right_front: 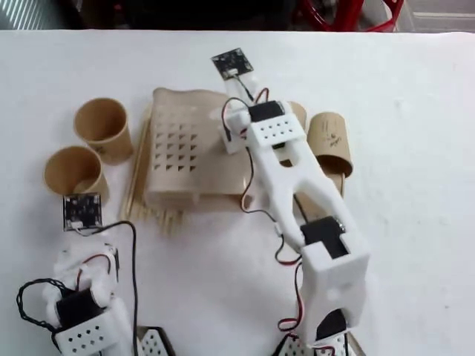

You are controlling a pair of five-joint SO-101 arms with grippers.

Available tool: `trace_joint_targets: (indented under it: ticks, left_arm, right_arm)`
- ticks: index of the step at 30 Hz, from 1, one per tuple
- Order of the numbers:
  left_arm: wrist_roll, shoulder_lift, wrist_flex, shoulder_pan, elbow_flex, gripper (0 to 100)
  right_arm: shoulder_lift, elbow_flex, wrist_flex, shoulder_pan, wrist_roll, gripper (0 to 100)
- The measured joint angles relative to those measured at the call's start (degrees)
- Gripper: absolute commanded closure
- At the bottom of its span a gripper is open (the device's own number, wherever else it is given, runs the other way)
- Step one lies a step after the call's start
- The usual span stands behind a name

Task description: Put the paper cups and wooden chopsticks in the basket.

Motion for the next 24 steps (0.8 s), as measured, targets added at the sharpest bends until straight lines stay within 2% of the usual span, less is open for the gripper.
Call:
trace_joint_targets:
  ticks: [6,12,18,24]
  left_arm:
    - [0.0,0.0,0.0,0.0,0.0,90]
    - [0.0,0.0,0.0,0.0,0.0,90]
    - [0.0,0.0,0.0,0.0,0.0,90]
    - [0.0,0.0,0.0,0.0,0.0,90]
  right_arm:
    - [2.99,-2.9,-0.44,-0.09,0.18,98.1]
    - [-0.62,-2.55,0.35,-0.44,-2.02,98.1]
    - [-10.46,2.64,0.26,-0.26,-3.16,98.1]
    - [-24.35,14.33,-6.86,0.0,-5.54,98.1]
